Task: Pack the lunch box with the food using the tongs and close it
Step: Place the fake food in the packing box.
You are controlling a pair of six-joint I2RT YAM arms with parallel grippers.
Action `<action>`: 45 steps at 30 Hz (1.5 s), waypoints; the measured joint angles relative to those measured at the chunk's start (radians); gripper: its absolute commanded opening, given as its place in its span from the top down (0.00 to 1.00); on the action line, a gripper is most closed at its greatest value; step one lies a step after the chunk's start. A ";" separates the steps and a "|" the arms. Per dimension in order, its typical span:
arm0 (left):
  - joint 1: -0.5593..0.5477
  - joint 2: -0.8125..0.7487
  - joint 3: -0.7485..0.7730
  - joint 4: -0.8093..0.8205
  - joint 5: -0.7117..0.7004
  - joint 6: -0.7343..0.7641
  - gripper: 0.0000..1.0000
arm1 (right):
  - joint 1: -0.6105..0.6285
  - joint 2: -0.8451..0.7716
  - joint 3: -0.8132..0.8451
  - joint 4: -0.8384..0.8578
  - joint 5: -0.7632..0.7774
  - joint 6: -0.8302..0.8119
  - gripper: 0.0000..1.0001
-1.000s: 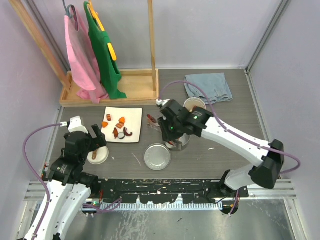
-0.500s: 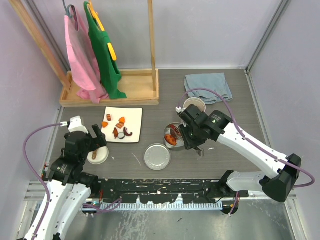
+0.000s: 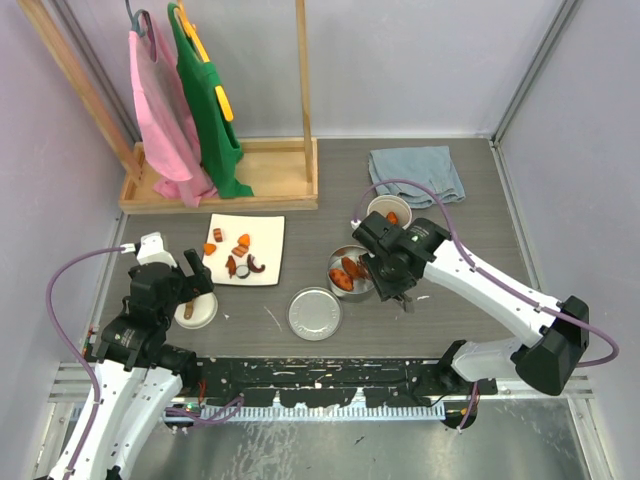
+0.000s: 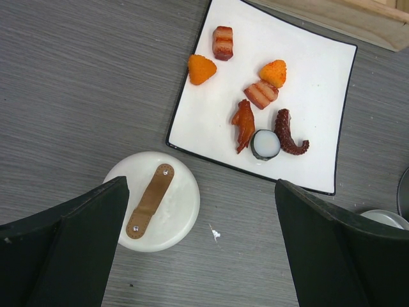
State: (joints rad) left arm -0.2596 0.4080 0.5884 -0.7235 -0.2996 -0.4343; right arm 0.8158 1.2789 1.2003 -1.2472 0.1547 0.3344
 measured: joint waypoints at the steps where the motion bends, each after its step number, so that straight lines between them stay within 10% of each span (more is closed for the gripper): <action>1: 0.000 0.000 0.000 0.000 0.000 0.000 0.02 | 0.000 0.004 0.000 0.000 0.006 0.000 0.60; 21: 0.000 0.000 0.000 0.000 0.000 0.000 0.02 | 0.000 0.003 0.054 0.020 0.075 0.005 0.54; 45: 0.000 0.021 0.000 0.000 0.000 0.000 0.02 | 0.079 0.212 0.210 0.346 -0.186 0.071 0.55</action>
State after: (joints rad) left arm -0.2596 0.4294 0.5884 -0.7235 -0.2996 -0.4343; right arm 0.8944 1.4906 1.4101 -0.9009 -0.0315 0.4049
